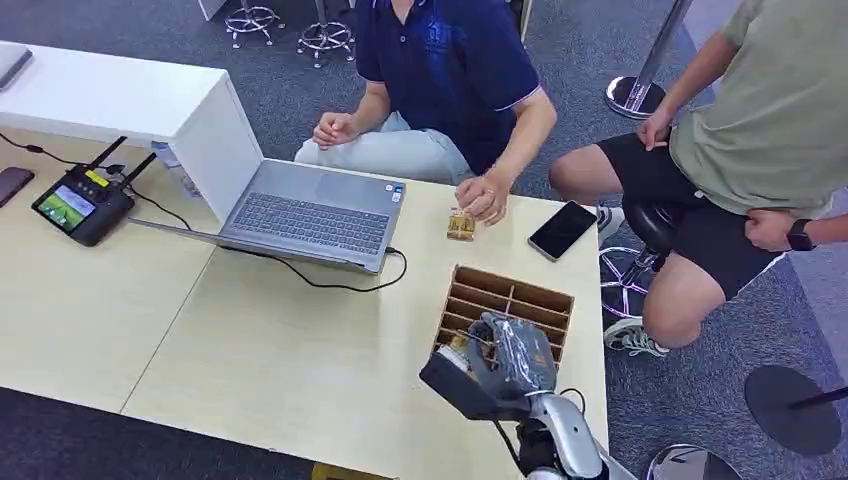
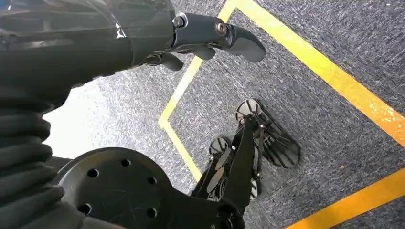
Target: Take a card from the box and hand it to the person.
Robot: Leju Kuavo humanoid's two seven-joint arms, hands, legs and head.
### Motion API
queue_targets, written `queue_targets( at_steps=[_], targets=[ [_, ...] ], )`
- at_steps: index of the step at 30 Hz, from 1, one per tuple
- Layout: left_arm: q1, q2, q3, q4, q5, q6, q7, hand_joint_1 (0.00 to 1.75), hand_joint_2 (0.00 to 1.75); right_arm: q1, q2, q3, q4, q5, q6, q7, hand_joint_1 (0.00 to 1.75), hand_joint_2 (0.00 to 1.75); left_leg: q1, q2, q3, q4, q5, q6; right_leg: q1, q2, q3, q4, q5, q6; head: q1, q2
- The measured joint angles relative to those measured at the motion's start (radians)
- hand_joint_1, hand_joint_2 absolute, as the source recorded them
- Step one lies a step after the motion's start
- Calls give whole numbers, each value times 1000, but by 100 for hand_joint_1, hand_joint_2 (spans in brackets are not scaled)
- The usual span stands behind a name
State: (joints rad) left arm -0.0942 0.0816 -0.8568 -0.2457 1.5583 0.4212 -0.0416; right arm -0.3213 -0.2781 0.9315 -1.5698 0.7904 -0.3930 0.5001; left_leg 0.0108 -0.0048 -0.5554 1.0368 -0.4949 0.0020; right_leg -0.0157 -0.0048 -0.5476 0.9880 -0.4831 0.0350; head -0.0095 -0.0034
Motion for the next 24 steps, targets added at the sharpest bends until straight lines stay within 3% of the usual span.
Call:
queue_targets(
  at_steps=[10,15,18,22,24],
  targets=[
    [0,0,13,0,-20,7,14,0,175,-57,-1,-18,-27,-26,-45,-34,175,175,0,0,-1,0,0,-1,0,0,0,0,0,0,0,0],
    [0,0,13,0,-60,8,40,0,175,-141,8,-18,-11,-57,-90,-86,175,175,0,0,-1,0,1,-1,0,0,0,0,0,0,0,0],
    [-1,0,12,0,-89,-2,52,0,175,-216,32,-17,60,-65,-139,-142,175,175,0,0,-1,0,2,-1,0,0,0,1,1,-1,0,0],
    [-2,0,5,0,-123,-24,60,0,175,-326,82,-16,259,-55,-250,-237,175,175,0,-1,-1,0,3,0,0,-2,0,1,1,-1,0,0],
    [-2,0,2,0,-124,-24,66,0,175,-365,110,-16,363,-53,-270,-259,175,175,0,-2,-1,0,3,0,0,-2,0,1,1,-1,0,0]
  ],
)
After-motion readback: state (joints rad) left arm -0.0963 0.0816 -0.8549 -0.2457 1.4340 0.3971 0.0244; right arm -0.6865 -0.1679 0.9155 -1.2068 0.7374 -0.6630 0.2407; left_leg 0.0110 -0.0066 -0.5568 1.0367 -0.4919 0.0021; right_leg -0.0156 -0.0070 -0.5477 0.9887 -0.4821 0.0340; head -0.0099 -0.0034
